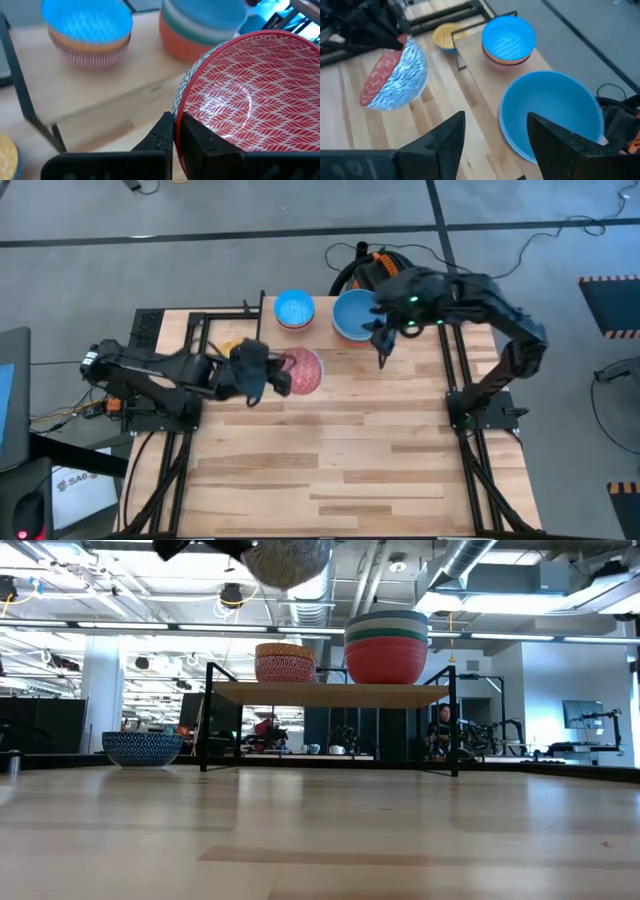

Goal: Place and stack bowls onto a shelf
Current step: Stack the blue-red patterned bowl on top of the yellow-blue patterned bowl on the shelf

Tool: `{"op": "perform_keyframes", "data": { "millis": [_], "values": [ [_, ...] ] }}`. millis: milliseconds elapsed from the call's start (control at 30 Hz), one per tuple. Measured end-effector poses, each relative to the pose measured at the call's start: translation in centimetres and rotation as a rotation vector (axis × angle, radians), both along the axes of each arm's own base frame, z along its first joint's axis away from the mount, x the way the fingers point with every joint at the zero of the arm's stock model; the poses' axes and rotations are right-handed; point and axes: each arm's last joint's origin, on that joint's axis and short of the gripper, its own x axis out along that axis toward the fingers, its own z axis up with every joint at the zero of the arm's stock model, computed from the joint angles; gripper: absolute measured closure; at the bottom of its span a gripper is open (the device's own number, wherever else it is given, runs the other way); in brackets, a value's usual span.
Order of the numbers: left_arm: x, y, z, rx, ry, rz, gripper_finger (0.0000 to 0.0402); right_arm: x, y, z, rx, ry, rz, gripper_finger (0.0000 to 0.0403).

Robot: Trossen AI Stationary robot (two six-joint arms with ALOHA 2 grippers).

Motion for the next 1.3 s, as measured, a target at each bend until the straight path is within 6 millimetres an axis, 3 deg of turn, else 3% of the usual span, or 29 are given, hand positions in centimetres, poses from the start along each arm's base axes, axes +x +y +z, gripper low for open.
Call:
{"op": "perform_keyframes", "data": {
  "millis": [133,300,433,600,733,967,1133,1300],
  "values": [
    [0.1,2.3,3.0,0.021,-0.022,-0.006,0.0401,-2.0,-0.1,0.9,0.000,-0.023,-0.012,0.0164],
    [-0.9,6.0,6.0,0.027,-0.018,0.052,0.0401,-2.7,0.3,0.9,0.006,0.009,0.010,0.0164],
    [-1.9,8.6,7.8,0.012,-0.042,0.097,0.0401,-2.1,1.1,0.6,0.027,0.028,0.113,0.0164],
    [-3.2,11.4,9.3,-0.019,-0.075,0.120,0.0401,0.2,2.1,-0.5,0.038,0.064,0.231,0.0164],
    [-4.4,13.6,9.4,-0.039,-0.035,0.142,0.0401,2.3,2.3,-1.7,0.077,0.090,0.280,0.0164],
    [-5.2,18.7,8.5,-0.068,0.007,0.083,0.0401,4.3,2.1,-2.9,0.121,0.099,0.257,0.0164],
    [-4.6,22.4,6.3,-0.149,0.062,0.033,0.0401,4.8,1.0,-3.1,0.142,0.087,0.205,0.0164],
    [-2.9,25.0,3.6,-0.248,0.109,-0.048,0.0401,4.9,-0.3,-2.9,0.155,0.041,0.154,0.0164]
  ]
}}
